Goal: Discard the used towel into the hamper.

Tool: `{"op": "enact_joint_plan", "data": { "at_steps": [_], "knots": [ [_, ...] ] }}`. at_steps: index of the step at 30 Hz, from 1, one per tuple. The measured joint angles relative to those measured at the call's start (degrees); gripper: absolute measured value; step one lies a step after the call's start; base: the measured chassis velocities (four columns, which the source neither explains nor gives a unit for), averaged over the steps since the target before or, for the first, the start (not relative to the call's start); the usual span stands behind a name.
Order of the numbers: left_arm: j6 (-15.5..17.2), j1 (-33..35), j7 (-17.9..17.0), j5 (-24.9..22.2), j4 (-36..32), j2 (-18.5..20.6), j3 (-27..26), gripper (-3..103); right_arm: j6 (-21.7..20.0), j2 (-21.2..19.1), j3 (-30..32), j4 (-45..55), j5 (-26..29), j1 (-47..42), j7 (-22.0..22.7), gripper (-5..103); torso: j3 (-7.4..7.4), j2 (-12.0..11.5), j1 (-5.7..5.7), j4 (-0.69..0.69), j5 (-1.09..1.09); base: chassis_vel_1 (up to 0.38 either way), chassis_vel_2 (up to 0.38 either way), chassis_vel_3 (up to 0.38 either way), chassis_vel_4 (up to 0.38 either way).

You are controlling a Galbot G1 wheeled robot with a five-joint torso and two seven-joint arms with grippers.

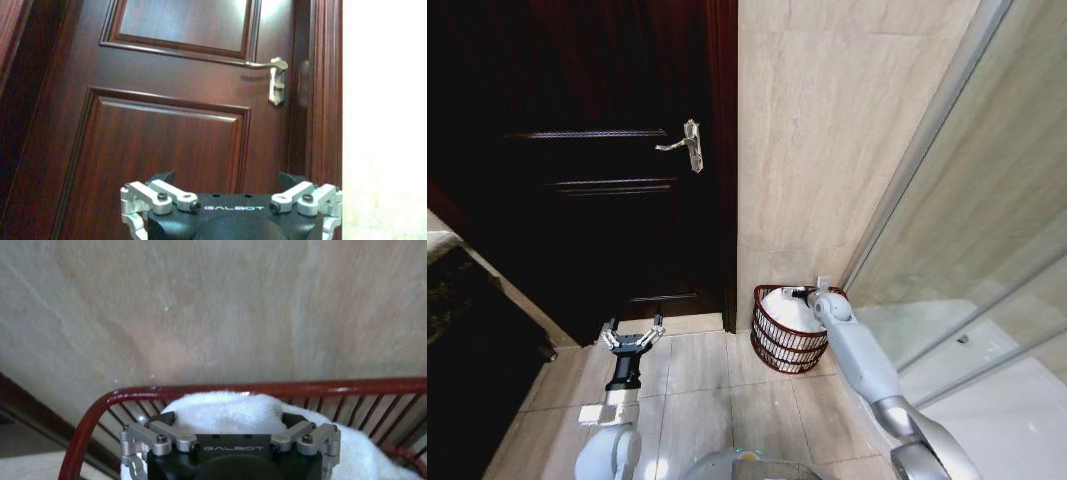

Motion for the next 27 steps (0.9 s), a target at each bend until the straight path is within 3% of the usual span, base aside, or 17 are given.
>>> {"op": "enact_joint_plan", "data": {
  "at_steps": [12,27],
  "knots": [
    [-1.2,0.5,0.6,-1.4,0.4,0.0,-0.9,100,-5.5,1.7,0.2,0.8,2.1,-1.9,-0.5,100,0.0,0.0,0.0,0.01,-0.01,0.0,0.0,0.0,0.0],
    [-1.4,0.2,1.0,-1.9,1.2,0.0,-1.0,100,-5.6,3.1,-1.7,1.5,4.3,-4.4,1.4,100,0.0,0.0,0.0,0.0,-0.01,0.0,0.0,0.0,0.0]
  ]
}}
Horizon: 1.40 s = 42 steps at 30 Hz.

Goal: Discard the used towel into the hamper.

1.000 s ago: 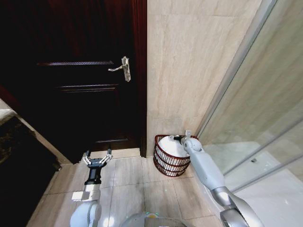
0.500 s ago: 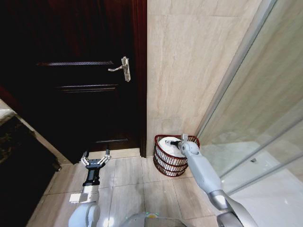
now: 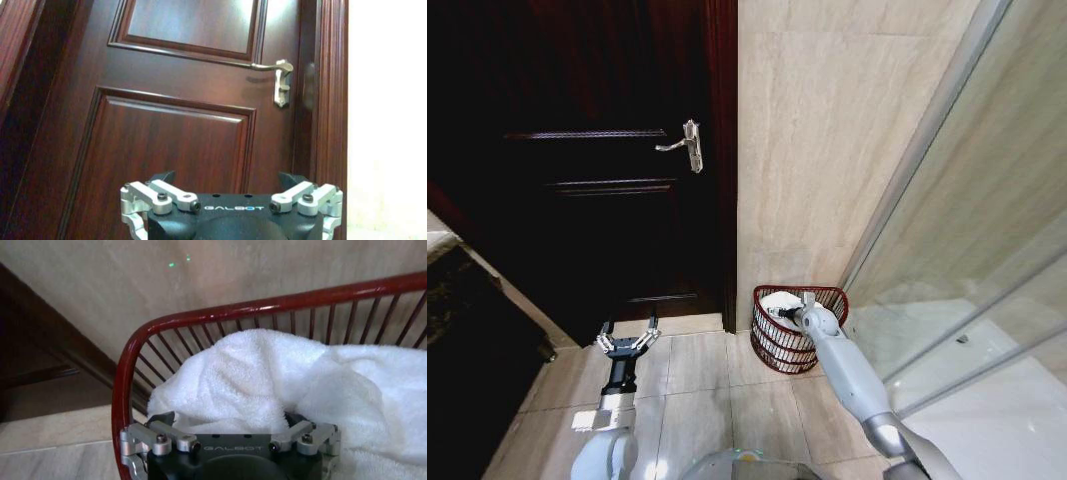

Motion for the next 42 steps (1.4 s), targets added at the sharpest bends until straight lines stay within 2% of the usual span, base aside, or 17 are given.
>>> {"op": "enact_joint_plan", "data": {
  "at_steps": [10,17,22,27,30,31,35,36,37,42],
  "knots": [
    [0.1,-1.1,0.0,0.0,0.7,0.0,0.2,100,0.0,2.7,-0.7,-1.3,1.3,-0.4,1.1,100,0.01,0.0,0.0,0.0,0.0,0.0,0.0,0.0,0.0],
    [0.1,-1.4,0.0,0.0,1.3,0.0,0.2,100,0.0,3.1,-1.6,-0.7,1.5,-0.4,1.2,100,0.01,0.0,0.0,0.0,0.0,0.0,0.0,0.0,0.0],
    [0.1,-1.6,0.1,-0.1,1.5,0.0,0.3,100,1.5,3.3,-1.9,-0.8,-0.4,0.0,1.0,100,0.01,0.0,0.0,0.02,0.02,0.0,0.0,0.0,0.0],
    [0.1,-1.8,0.1,-0.4,1.6,0.0,0.4,100,3.9,1.8,-2.4,1.9,-3.2,-0.2,0.8,100,0.01,0.0,0.01,0.0,0.01,0.0,0.0,0.0,0.0],
    [0.1,-2.0,0.2,-1.1,1.7,0.0,0.4,100,8.3,0.1,-3.4,5.7,-6.5,-2.1,1.2,100,0.01,0.0,0.01,0.0,0.02,0.0,0.0,0.0,0.0],
    [0.1,-2.0,0.2,-1.1,1.7,0.0,0.4,100,8.3,0.1,-3.4,5.7,-6.5,-2.1,1.2,100,0.01,0.0,0.01,0.0,0.02,0.0,0.0,0.0,0.0],
    [0.2,-2.6,0.2,-1.1,2.3,0.0,0.5,100,15.8,-2.2,-3.6,11.4,-11.4,-6.3,0.6,100,0.01,0.0,0.01,0.01,0.02,0.0,0.0,0.0,0.0],
    [0.2,-2.6,0.2,-1.1,2.3,0.0,0.5,100,15.8,-2.2,-3.6,11.4,-11.4,-6.3,0.6,100,0.01,0.0,0.01,0.01,0.02,0.0,0.0,0.0,0.0],
    [0.3,-2.8,0.2,-1.1,2.4,0.0,0.6,100,17.8,-2.9,-3.3,13.4,-12.3,-7.9,0.2,100,0.01,0.0,0.01,0.0,0.03,0.0,0.0,0.0,0.0],
    [0.6,-3.2,0.2,-0.6,2.6,0.0,1.1,100,22.2,-4.3,-1.4,20.9,-15.2,-13.1,0.0,100,0.01,0.0,0.01,0.0,0.03,0.0,0.0,0.0,0.0]
  ]
}}
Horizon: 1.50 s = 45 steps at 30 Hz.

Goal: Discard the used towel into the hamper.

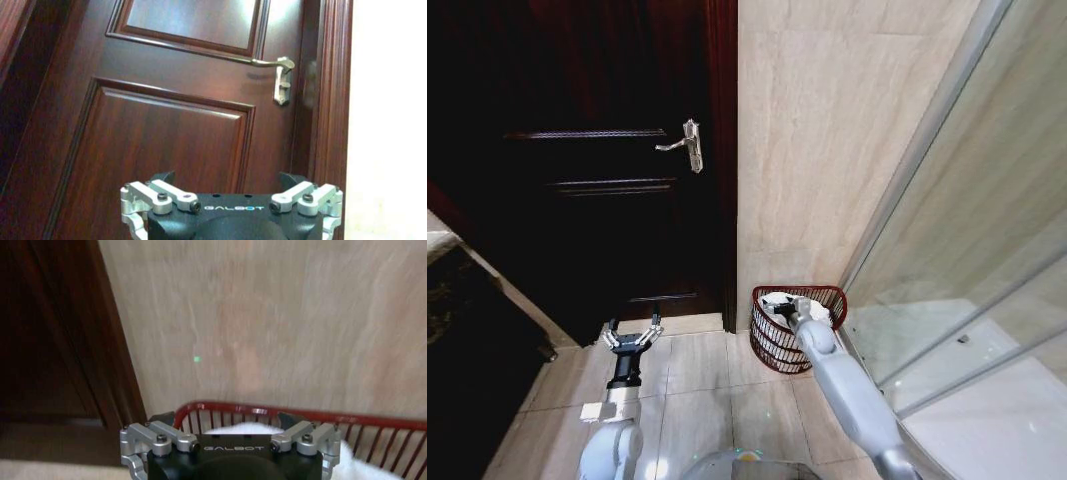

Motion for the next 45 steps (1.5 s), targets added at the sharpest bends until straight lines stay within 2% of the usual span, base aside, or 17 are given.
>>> {"op": "enact_joint_plan", "data": {
  "at_steps": [2,5,6,9,13,15,17,18,21,27,31,34,41,45],
  "knots": [
    [0.1,0.0,0.0,0.1,0.0,0.0,0.1,100,1.1,-0.2,0.8,1.8,-1.1,-1.4,0.1,100,0.0,0.0,0.0,0.0,0.0,0.0,0.0,0.0,0.0],
    [0.3,-0.2,-0.1,0.4,0.2,0.0,0.5,100,6.0,-0.4,3.3,7.2,-4.5,-6.3,1.7,100,-0.01,0.0,0.0,0.01,0.0,0.0,0.0,0.0,0.0],
    [0.3,-0.2,-0.1,0.4,0.2,0.0,0.5,100,6.0,-0.4,3.3,7.2,-4.5,-6.3,1.7,100,-0.01,0.0,0.0,0.01,0.0,0.0,0.0,0.0,0.0],
    [1.0,-0.3,-0.2,1.1,0.3,0.0,0.9,100,11.2,-0.2,5.8,11.0,-7.9,-11.1,4.7,100,0.0,0.0,0.0,-0.01,0.0,0.0,0.0,0.0,0.0],
    [3.4,-0.4,-0.3,1.8,0.5,0.1,1.5,100,12.3,1.1,9.8,17.6,-9.0,-18.0,6.9,100,-0.01,0.0,-0.01,0.01,0.0,0.0,0.0,0.0,0.0],
    [4.2,-0.5,-0.2,1.9,0.6,0.3,1.6,100,13.1,1.9,11.7,19.3,-10.3,-20.5,6.9,100,-0.01,0.0,-0.01,-0.01,0.0,0.0,0.0,0.0,0.0],
    [5.2,-0.9,0.7,1.5,1.0,1.3,1.8,100,16.4,3.9,16.0,21.5,-14.1,-24.5,5.7,100,-0.01,0.0,-0.01,-0.01,0.0,0.0,0.0,0.0,0.0],
    [5.2,-0.9,0.7,1.5,1.0,1.3,1.8,100,16.4,3.9,16.0,21.5,-14.1,-24.5,5.7,100,-0.01,0.0,-0.01,-0.01,0.0,0.0,0.0,0.0,0.0],
    [6.6,-1.7,2.4,1.2,1.1,3.4,2.3,100,21.6,5.8,21.3,23.9,-18.2,-29.5,4.1,100,-0.01,0.0,-0.01,-0.01,-0.01,0.0,0.0,0.0,0.0],
    [8.0,-2.0,3.0,0.6,0.0,5.4,3.0,100,24.3,6.6,23.7,28.0,-17.9,-35.9,3.7,100,-0.01,0.0,-0.01,-0.02,-0.02,0.0,0.0,0.0,0.0],
    [9.1,0.9,5.4,1.3,-2.8,3.8,1.2,100,24.6,8.1,24.4,31.2,-17.3,-39.6,3.3,100,0.14,0.3,0.12,0.03,-0.01,0.0,0.0,0.0,0.0],
    [9.3,1.5,5.6,2.1,-3.3,3.5,1.1,100,24.4,9.1,26.4,32.8,-17.2,-41.5,2.3,100,0.4,0.8,0.35,-0.01,-0.01,0.0,0.0,0.0,0.0],
    [9.9,1.0,5.1,4.2,-3.5,2.0,1.7,100,26.7,8.3,31.6,33.4,-15.4,-44.5,1.6,100,1.5,2.6,1.01,-0.02,-0.01,0.0,0.0,0.0,0.0],
    [8.8,0.5,5.0,5.3,-3.0,0.8,2.0,100,28.8,6.9,33.7,32.5,-13.3,-45.9,1.1,100,2.17,3.7,1.45,-0.02,-0.01,0.0,0.0,0.0,0.0]
  ]
}}
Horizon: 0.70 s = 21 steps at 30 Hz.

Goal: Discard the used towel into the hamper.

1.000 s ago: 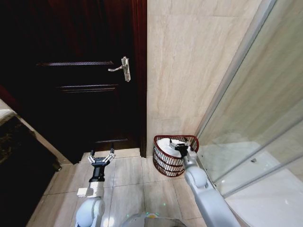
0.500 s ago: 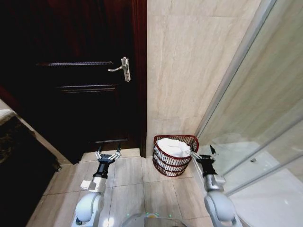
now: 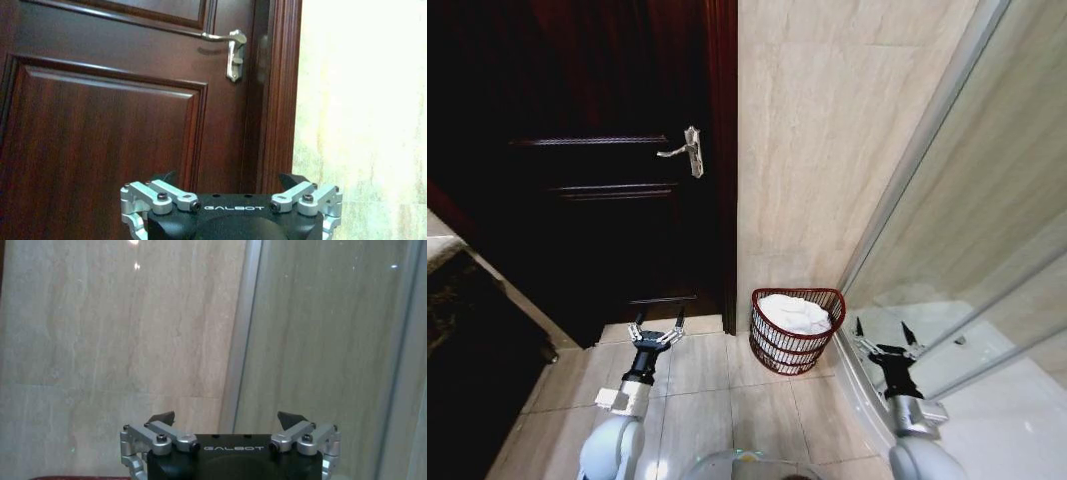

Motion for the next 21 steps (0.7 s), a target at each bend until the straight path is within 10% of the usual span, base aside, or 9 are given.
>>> {"op": "enact_joint_plan", "data": {
  "at_steps": [21],
  "knots": [
    [-2.4,2.5,-3.5,1.8,-2.5,-0.9,-0.8,100,2.2,-1.2,-3.7,-1.6,-0.1,1.7,-0.2,100,3.12,5.4,2.27,0.01,-0.01,0.0,0.0,0.0,0.0]
  ]
}}
